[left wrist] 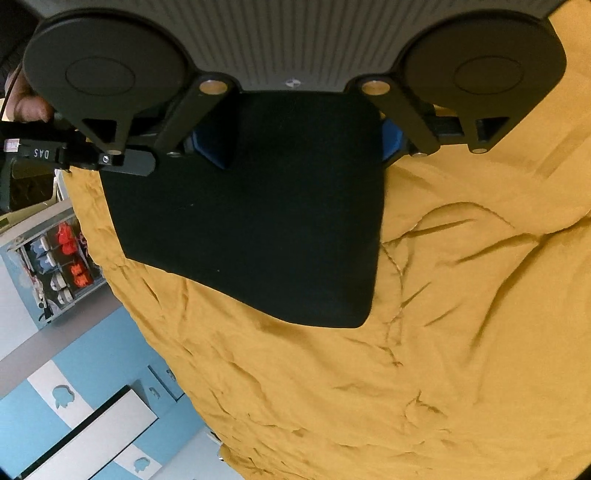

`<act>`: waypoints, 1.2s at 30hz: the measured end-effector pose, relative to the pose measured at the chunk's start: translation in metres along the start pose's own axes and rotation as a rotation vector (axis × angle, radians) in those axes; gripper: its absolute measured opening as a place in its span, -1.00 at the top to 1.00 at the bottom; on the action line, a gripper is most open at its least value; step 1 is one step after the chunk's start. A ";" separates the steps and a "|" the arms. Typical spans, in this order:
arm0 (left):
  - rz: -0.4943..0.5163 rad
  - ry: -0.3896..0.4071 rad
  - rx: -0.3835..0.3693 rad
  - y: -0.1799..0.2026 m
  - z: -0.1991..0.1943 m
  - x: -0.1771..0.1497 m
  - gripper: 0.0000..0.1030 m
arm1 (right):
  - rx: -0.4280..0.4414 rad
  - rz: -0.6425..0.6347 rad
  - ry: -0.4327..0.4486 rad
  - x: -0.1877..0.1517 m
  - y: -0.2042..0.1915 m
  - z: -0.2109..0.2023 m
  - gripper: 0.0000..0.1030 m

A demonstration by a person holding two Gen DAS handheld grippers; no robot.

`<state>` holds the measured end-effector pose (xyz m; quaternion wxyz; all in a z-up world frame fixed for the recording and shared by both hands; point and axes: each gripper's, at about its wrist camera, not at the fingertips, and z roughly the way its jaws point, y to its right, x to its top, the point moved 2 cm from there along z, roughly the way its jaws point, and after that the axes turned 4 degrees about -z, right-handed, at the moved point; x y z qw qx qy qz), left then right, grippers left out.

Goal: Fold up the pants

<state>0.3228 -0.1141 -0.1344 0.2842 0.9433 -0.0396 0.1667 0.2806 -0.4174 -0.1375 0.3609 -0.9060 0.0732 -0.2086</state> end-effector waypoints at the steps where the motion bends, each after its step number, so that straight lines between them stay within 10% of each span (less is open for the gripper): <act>1: 0.000 -0.004 0.002 0.001 0.001 0.000 -0.88 | 0.001 -0.003 0.000 0.001 -0.001 0.002 -0.43; 16: 0.041 0.003 0.002 0.010 -0.001 -0.002 -0.85 | 0.021 -0.050 -0.001 -0.002 -0.017 0.012 -0.31; 25: 0.038 0.036 0.000 0.013 -0.016 -0.004 -0.10 | 0.073 -0.009 0.027 -0.003 -0.014 0.003 0.45; 29: 0.071 0.057 0.013 0.025 -0.030 -0.003 0.32 | 0.071 -0.043 0.049 -0.003 -0.027 -0.004 0.54; 36: 0.099 0.084 -0.005 0.044 -0.057 -0.009 0.39 | 0.137 -0.058 0.089 -0.002 -0.052 -0.036 0.58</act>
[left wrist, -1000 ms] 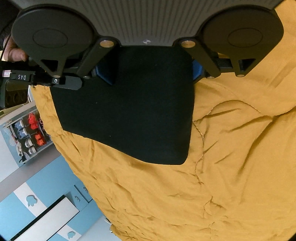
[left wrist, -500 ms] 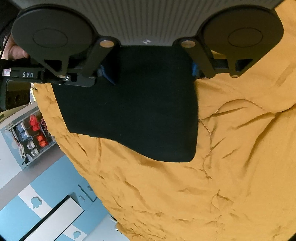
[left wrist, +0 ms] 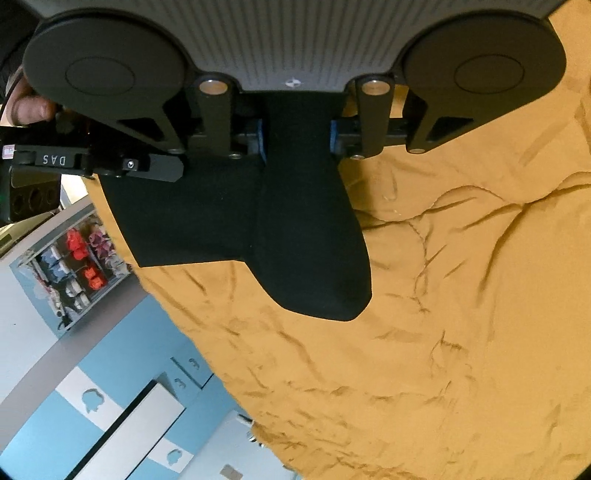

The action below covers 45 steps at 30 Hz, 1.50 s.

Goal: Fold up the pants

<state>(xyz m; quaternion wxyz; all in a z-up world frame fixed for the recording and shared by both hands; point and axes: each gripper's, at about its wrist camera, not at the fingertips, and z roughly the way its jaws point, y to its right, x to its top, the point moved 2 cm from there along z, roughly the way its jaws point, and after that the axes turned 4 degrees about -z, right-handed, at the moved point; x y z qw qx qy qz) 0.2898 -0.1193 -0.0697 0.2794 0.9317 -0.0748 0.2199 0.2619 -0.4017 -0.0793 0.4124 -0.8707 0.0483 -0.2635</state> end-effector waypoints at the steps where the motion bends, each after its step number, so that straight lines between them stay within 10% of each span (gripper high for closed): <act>1: 0.003 0.003 -0.006 0.002 -0.005 -0.001 0.40 | 0.002 -0.007 0.005 0.000 -0.005 -0.005 0.58; 21: -0.027 0.156 -0.026 -0.003 -0.118 -0.046 0.40 | 0.048 -0.141 0.003 -0.037 -0.127 -0.042 0.58; 35: -0.119 0.236 -0.001 -0.077 -0.174 -0.054 0.40 | 0.067 -0.213 -0.086 -0.051 -0.211 0.035 0.58; 45: -0.169 0.339 0.050 -0.135 -0.213 0.002 0.40 | 0.091 -0.324 -0.089 0.001 -0.286 0.122 0.58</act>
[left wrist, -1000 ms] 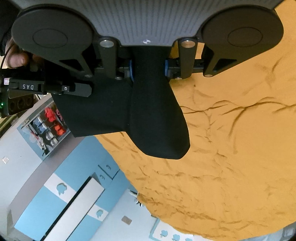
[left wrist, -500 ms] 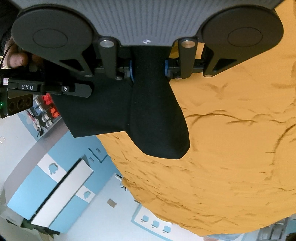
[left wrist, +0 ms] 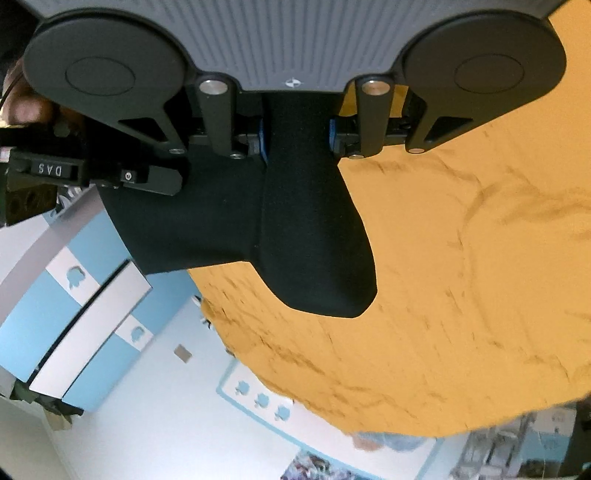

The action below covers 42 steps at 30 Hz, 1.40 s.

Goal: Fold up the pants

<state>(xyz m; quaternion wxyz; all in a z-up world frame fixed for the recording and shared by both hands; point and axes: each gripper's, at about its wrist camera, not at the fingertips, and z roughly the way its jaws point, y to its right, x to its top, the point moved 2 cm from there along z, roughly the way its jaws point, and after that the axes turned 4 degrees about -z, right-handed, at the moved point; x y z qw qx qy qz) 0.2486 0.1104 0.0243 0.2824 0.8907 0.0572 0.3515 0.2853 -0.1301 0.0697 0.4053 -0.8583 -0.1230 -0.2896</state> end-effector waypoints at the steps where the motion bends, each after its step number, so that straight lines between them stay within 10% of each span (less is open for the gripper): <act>1: 0.003 0.009 0.003 -0.003 -0.001 0.005 0.40 | 0.000 -0.014 -0.001 0.009 -0.005 0.008 0.58; 10: -0.015 0.079 0.021 -0.048 -0.003 0.043 0.40 | 0.030 -0.047 0.002 0.060 -0.016 0.082 0.58; 34: -0.146 0.005 0.199 -0.179 0.050 0.040 0.39 | 0.127 0.129 -0.124 0.042 0.061 0.286 0.58; 42: -0.198 -0.050 0.311 -0.209 0.064 0.024 -0.10 | -0.023 0.042 -0.194 0.006 0.094 0.302 0.21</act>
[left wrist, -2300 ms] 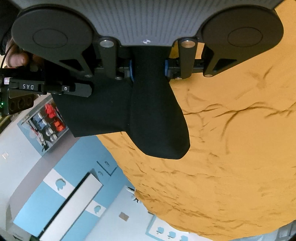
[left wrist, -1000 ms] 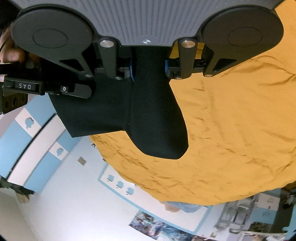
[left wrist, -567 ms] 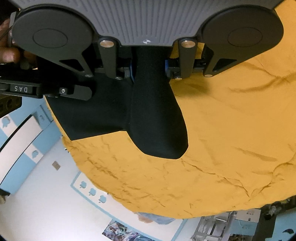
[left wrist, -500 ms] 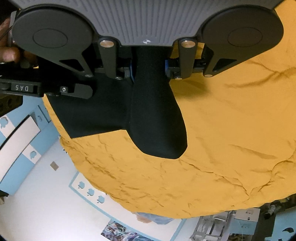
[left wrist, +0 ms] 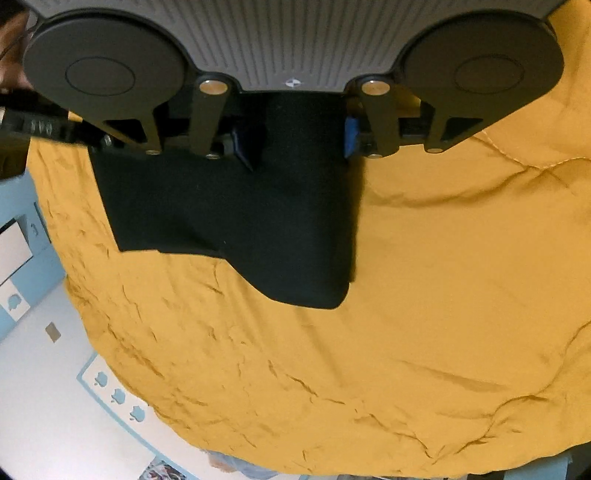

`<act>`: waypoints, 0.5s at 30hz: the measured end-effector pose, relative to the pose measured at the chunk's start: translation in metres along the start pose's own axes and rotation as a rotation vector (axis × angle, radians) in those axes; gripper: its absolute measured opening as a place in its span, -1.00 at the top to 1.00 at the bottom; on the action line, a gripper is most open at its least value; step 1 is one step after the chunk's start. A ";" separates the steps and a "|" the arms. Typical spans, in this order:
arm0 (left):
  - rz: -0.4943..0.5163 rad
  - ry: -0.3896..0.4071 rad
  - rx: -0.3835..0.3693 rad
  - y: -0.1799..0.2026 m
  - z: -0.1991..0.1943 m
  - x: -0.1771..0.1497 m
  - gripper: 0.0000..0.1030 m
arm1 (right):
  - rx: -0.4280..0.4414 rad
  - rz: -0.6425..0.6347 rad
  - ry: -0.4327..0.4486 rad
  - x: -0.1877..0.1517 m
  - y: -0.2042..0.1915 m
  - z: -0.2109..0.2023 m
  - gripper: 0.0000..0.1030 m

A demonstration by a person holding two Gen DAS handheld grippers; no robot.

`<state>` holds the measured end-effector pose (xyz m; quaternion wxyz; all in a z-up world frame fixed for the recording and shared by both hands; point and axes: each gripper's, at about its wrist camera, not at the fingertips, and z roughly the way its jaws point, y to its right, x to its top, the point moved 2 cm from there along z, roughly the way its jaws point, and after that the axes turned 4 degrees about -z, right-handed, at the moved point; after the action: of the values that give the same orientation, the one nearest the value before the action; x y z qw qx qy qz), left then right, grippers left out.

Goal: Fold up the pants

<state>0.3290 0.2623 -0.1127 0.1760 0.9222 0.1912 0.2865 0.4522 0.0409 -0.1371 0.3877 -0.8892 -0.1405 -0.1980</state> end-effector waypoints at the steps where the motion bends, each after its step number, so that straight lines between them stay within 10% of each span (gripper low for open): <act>1: 0.002 0.006 0.008 -0.001 -0.002 0.000 -0.09 | -0.002 0.005 0.001 -0.003 0.002 -0.004 0.19; 9: 0.051 0.013 0.051 0.002 -0.026 -0.010 -0.09 | -0.120 -0.050 0.001 -0.020 -0.003 -0.035 0.06; 15: 0.128 0.001 0.088 0.009 -0.041 -0.021 -0.09 | -0.200 -0.291 0.159 0.015 -0.060 -0.044 0.12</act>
<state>0.2911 0.2537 -0.0863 0.1168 0.9391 0.1444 0.2891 0.4305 0.0488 -0.0652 0.2745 -0.8751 -0.2162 -0.3347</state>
